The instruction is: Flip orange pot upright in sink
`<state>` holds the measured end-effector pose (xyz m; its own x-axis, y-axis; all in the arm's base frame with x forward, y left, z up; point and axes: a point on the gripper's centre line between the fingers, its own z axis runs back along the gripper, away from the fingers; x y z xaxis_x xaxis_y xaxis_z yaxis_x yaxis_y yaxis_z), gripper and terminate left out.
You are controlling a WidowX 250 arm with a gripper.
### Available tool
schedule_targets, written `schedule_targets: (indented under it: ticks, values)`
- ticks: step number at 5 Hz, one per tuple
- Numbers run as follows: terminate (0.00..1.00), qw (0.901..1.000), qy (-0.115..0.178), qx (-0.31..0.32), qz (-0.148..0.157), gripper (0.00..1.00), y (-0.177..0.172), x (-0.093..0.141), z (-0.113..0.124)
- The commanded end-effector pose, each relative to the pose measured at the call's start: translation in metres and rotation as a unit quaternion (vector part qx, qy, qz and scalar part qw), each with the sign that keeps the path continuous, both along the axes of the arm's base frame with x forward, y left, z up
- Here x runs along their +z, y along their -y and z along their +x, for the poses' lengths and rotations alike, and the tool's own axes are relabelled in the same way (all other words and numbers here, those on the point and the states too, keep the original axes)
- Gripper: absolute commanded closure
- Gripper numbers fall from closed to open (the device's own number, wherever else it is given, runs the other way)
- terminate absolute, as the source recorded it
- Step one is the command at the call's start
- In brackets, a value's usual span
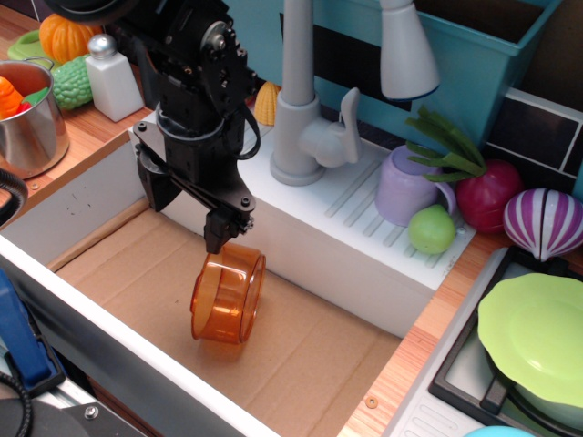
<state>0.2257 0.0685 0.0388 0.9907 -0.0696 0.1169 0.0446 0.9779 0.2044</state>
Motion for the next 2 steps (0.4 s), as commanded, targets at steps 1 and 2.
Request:
schedule_targets:
  ticks: [1, 2]
  values:
    - [0.0, 1.0, 0.0, 0.0, 0.0, 0.0, 0.0, 0.0, 0.0]
    - [0.0, 0.9988, 0.01, 0.021, -0.044, 0.0, -0.0022, -0.0046, -0.0005]
